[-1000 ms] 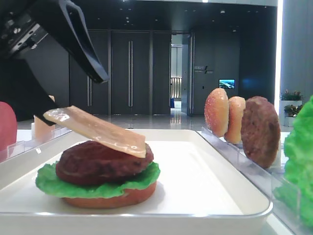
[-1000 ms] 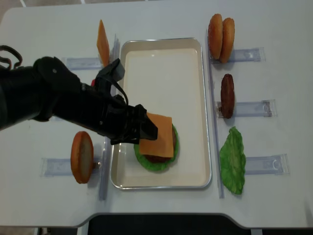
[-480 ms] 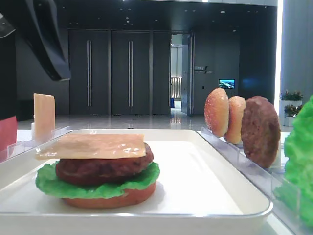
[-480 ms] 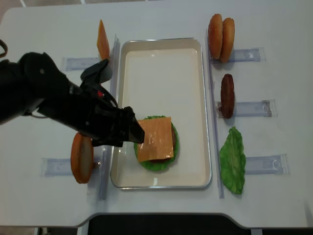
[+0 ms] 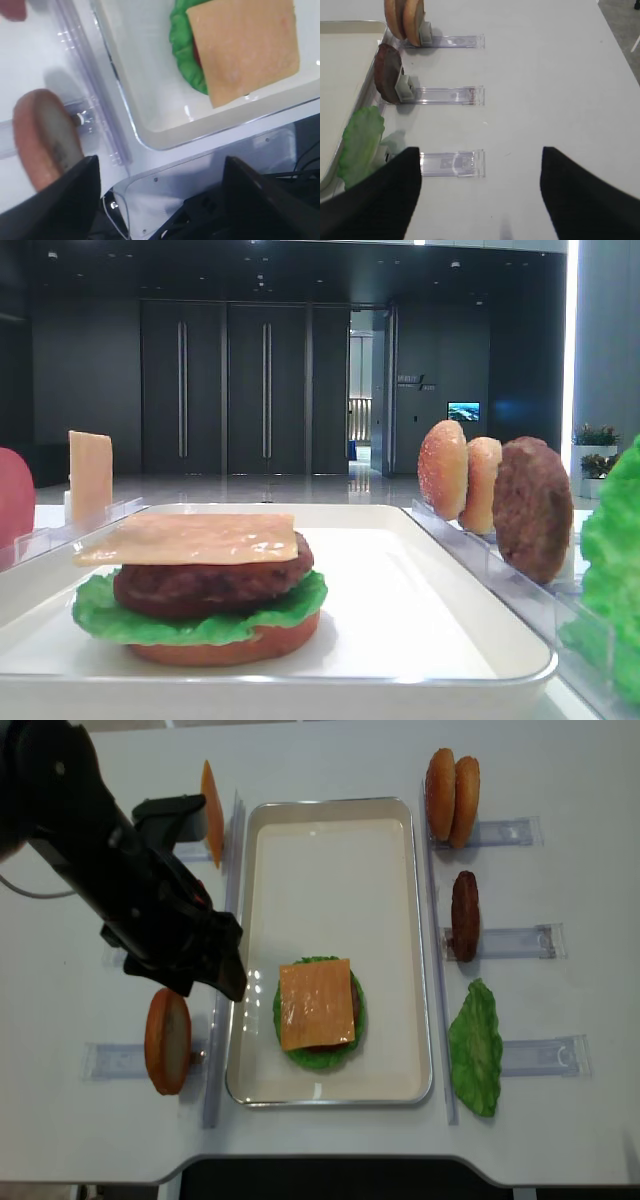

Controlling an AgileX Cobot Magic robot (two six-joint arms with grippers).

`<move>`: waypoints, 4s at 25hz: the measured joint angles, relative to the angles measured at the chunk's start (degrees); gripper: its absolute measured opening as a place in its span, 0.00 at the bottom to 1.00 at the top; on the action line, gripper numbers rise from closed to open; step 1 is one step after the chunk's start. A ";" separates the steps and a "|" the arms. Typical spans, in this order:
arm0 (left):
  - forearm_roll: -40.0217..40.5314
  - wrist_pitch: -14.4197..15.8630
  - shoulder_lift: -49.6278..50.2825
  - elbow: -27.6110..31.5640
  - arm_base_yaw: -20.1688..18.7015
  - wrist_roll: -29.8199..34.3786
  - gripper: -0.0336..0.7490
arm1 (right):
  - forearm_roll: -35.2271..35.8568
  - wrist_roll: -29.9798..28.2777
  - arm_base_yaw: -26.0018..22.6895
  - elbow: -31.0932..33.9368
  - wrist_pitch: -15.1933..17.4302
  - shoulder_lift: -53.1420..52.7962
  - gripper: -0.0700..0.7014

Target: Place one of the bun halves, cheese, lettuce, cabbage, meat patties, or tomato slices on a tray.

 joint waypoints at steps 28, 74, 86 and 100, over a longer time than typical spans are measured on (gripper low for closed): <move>12.99 3.32 -0.62 -10.27 19.63 1.40 0.78 | 0.00 0.00 0.00 0.00 0.00 0.00 0.71; 6.12 5.46 -61.16 16.28 29.20 8.89 0.67 | 0.00 0.00 0.00 0.00 0.00 0.00 0.71; 3.41 2.19 -73.92 25.51 25.89 14.32 0.64 | 0.00 0.00 0.00 0.00 0.00 0.00 0.71; 3.80 -4.67 -83.35 31.93 25.89 16.11 0.64 | 0.00 0.00 0.00 0.00 0.00 0.00 0.71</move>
